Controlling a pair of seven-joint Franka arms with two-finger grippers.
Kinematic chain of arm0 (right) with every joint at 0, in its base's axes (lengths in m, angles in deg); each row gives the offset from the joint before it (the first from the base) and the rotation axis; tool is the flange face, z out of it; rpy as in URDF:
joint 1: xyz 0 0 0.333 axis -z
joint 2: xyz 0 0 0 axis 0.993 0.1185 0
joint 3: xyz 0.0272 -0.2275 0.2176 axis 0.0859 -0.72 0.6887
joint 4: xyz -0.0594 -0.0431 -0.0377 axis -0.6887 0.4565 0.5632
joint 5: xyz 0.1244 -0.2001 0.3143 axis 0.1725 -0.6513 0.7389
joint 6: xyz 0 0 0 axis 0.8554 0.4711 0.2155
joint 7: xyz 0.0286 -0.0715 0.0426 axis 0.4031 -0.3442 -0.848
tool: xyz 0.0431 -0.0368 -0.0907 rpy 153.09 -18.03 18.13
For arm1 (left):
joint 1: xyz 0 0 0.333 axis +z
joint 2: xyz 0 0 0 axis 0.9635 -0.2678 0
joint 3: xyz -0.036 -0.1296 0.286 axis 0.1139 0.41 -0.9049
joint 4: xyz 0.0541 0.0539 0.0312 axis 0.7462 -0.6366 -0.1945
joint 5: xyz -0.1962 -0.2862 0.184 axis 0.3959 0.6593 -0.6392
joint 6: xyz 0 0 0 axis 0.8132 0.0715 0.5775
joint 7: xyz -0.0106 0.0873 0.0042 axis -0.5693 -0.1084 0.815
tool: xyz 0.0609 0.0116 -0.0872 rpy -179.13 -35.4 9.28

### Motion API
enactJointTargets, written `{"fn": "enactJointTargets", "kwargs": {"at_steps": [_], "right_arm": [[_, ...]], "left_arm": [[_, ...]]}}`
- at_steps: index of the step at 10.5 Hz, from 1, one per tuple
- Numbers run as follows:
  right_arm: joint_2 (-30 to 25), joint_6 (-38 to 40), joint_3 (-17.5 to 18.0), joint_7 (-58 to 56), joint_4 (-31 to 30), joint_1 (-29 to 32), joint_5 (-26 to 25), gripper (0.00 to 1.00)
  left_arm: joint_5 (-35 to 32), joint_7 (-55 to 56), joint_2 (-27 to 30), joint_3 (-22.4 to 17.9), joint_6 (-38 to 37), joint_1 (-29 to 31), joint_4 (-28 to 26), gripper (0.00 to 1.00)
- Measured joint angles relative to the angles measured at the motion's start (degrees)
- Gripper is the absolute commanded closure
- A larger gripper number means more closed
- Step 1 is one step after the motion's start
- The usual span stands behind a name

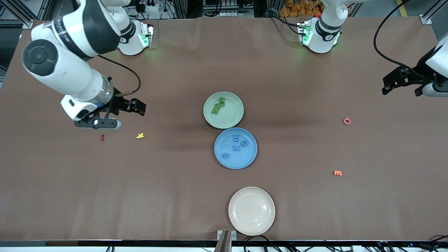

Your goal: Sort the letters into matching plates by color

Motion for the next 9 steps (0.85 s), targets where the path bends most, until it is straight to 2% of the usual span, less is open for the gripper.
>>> {"fn": "enactJointTargets", "kwargs": {"at_steps": [6, 9], "right_arm": [[-3.0, 0.9, -8.6, -13.1, 0.2, 0.0, 0.1, 0.00], [-3.9, 2.1, -13.8, -17.1, 2.1, -2.1, 0.1, 0.00]], "left_arm": [[0.0, 0.0, 0.0, 0.0, 0.0, 0.0, 0.0, 0.00], [0.0, 0.0, 0.0, 0.0, 0.0, 0.0, 0.0, 0.00]]}}
